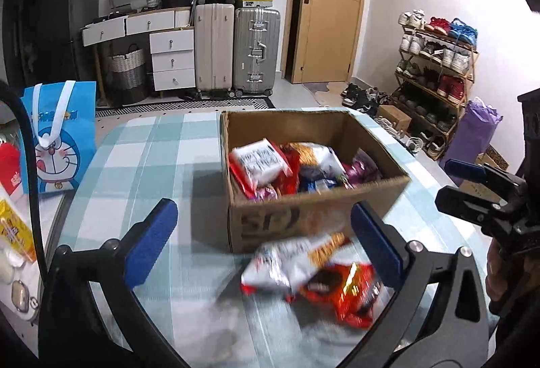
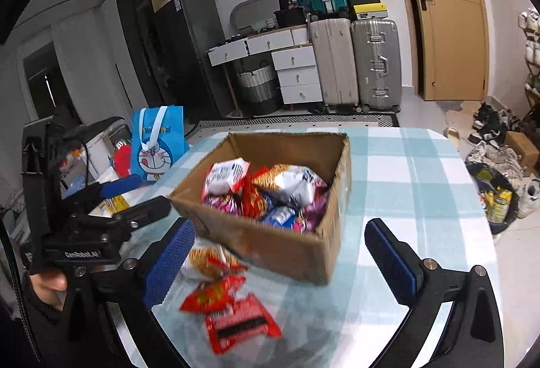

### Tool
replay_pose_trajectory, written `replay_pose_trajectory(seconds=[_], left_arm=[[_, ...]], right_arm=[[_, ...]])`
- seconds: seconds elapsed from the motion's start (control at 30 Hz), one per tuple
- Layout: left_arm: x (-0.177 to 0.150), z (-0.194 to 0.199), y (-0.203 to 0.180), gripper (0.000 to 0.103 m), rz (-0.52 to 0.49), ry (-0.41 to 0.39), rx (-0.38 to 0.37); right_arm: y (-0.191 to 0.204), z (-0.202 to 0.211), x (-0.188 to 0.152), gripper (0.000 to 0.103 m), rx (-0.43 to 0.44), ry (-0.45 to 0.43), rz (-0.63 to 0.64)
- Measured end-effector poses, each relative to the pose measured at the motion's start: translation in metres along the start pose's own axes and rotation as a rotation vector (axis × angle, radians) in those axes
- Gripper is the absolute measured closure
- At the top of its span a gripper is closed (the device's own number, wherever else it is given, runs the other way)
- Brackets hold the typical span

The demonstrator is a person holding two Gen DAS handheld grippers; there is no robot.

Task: Organize snacks
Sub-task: 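Move the right gripper to the clear-wrapped cracker pack and close on it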

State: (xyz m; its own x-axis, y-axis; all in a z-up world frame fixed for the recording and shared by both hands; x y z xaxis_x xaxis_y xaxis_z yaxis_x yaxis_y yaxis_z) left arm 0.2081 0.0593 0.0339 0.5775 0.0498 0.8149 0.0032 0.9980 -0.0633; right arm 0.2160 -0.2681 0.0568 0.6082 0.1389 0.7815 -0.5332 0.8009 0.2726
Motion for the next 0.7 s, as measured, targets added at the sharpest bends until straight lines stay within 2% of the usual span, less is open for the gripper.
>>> replay_pose_trajectory(seconds=[0.13, 0.33, 0.7], left_arm=[[-0.025, 0.026, 0.002, 0.001, 0.001, 0.013, 0.021], [-0.059, 0.054, -0.009, 0.001, -0.034, 0.028, 0.025], [-0.098, 0.07, -0.012, 0.001, 0.004, 0.057, 0.021]], right_arm=[[0.01, 0.018, -0.019, 0.001, -0.021, 0.009, 0.03], [0.017, 0.027, -0.051, 0.001, -0.041, 0.076, 0.043], [0.03, 0.033, -0.088, 0.001, -0.044, 0.13, 0.027]])
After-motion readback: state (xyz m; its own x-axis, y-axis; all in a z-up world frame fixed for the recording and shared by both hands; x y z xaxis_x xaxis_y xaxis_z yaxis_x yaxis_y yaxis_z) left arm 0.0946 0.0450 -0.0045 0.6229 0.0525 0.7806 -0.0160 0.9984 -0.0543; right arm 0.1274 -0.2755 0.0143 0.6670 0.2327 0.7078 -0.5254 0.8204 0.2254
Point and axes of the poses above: each gripper's, at about its wrist camera, not at the fingertips, and z roughly against the way its jaws point, y to its left, x to its top, the point moved 3 cm from there along -z, roughly the way its jaws point, and after that the axes turned 3 degrees about x, right-handed, at the moved point
